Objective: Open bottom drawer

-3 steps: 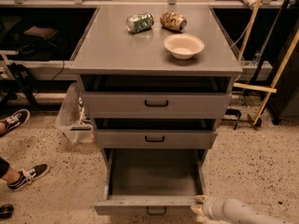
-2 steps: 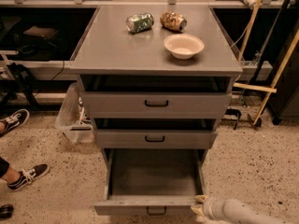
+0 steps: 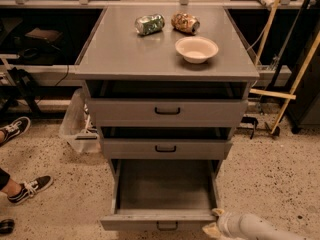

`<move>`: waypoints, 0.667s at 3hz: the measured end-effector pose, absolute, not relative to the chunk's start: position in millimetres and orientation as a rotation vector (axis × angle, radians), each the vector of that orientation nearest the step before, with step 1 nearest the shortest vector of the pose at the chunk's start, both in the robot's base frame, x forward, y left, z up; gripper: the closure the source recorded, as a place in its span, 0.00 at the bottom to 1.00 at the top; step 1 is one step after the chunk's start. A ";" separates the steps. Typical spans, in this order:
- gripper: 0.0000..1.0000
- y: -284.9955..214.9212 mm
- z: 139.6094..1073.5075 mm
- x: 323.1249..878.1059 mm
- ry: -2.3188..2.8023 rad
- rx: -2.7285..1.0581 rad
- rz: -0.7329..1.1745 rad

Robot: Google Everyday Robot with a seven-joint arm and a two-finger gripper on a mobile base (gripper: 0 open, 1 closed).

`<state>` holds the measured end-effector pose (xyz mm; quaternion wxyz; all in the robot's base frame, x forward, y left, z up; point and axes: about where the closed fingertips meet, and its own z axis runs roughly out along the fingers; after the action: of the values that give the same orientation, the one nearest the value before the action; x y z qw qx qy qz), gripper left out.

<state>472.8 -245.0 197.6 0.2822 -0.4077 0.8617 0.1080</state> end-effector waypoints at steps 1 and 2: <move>0.00 -244.9 197.6 472.7 2.308 -1.092 0.290; 0.00 -244.9 197.6 472.7 2.308 -1.092 0.290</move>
Offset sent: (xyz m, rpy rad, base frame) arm 0.0000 0.0000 0.0000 0.0000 0.0000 0.0000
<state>472.7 -244.9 197.6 0.2821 -0.4077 0.8617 0.1081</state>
